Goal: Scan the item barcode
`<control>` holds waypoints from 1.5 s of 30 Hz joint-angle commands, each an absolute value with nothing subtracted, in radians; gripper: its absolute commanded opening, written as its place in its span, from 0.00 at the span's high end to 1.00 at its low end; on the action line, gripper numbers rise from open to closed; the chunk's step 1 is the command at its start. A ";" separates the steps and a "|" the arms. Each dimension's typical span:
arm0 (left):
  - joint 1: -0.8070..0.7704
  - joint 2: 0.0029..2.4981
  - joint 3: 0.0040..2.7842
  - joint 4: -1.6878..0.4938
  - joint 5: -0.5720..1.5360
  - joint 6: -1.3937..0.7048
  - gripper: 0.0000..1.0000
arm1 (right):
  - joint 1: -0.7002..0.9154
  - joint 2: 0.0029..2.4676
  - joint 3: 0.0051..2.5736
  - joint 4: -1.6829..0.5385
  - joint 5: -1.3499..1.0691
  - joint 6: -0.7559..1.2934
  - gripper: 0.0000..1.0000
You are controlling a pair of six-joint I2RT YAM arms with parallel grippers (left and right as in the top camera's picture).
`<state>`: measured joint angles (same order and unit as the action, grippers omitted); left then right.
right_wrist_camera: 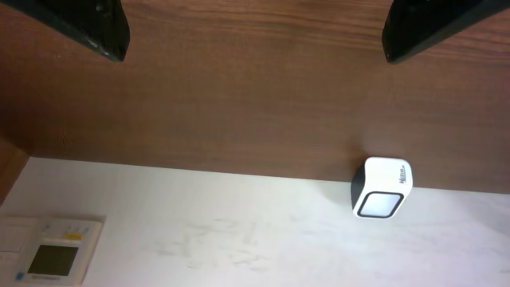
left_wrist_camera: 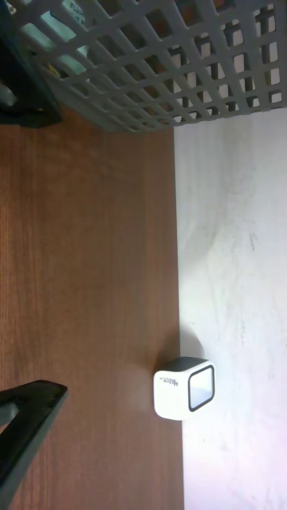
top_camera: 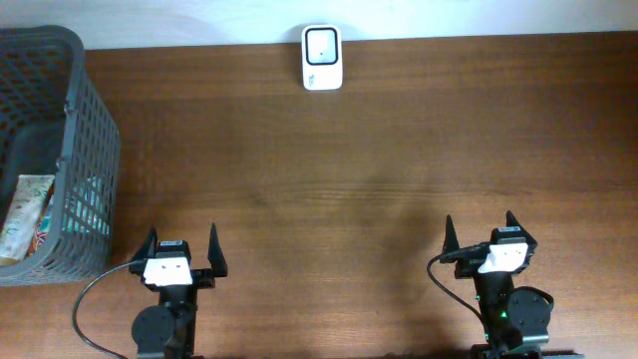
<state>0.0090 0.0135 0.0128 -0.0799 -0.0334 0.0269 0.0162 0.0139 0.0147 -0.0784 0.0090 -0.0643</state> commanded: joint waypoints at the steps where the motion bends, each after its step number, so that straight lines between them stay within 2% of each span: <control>1: 0.016 0.005 0.009 -0.084 -0.022 0.043 0.01 | 0.019 0.006 0.006 -0.081 0.011 -0.071 0.01; 34: 0.016 0.005 0.009 -0.075 -0.019 0.039 0.01 | 0.019 0.006 0.006 -0.081 0.011 -0.071 0.01; 39: 0.016 0.005 0.009 0.049 0.321 -0.033 0.01 | 0.019 0.006 0.006 -0.081 0.010 -0.071 0.01; 42: 0.016 0.005 0.009 0.398 0.537 -0.035 0.01 | 0.019 0.006 0.006 -0.081 0.010 -0.071 0.01; 45: 0.016 0.005 0.022 0.702 0.472 -0.041 0.01 | 0.019 0.006 0.006 -0.081 0.010 -0.071 0.01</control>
